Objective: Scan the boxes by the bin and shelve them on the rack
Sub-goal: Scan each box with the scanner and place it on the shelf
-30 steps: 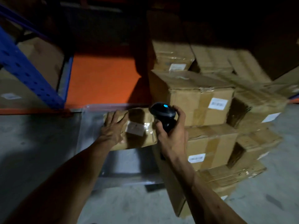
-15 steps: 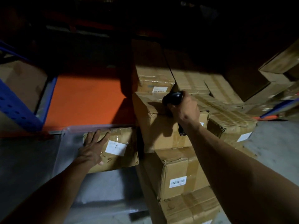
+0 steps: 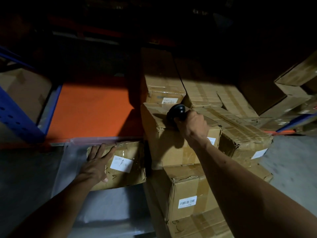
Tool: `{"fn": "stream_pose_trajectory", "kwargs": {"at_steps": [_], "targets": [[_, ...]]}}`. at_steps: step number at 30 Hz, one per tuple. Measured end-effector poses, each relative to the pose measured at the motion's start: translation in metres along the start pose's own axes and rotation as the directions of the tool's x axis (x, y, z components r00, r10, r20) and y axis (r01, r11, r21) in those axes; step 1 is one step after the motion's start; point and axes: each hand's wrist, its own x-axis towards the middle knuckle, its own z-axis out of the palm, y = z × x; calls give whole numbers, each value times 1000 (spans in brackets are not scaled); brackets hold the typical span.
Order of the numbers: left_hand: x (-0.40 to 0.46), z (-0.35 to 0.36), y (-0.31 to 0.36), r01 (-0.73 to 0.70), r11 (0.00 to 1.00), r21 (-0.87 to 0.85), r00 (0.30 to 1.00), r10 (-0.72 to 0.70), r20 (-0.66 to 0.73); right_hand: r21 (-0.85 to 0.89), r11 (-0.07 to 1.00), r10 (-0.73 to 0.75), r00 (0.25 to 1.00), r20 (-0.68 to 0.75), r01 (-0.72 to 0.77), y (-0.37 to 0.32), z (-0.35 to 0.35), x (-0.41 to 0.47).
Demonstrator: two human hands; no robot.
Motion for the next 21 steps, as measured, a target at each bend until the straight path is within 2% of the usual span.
{"fn": "stream_pose_trajectory", "kwargs": {"at_steps": [3, 11, 21], "targets": [[0, 0, 0, -5, 1000, 13, 1000, 5, 2, 133, 990, 53, 998, 17, -55, -5, 1, 5], [-2, -5, -1, -13, 1000, -21, 1000, 13, 21, 17, 999, 37, 999, 33, -37, -11, 5, 6], [-1, -3, -2, -15, 999, -37, 1000, 16, 20, 51, 999, 8, 999, 36, -10, -6, 2, 3]]}}
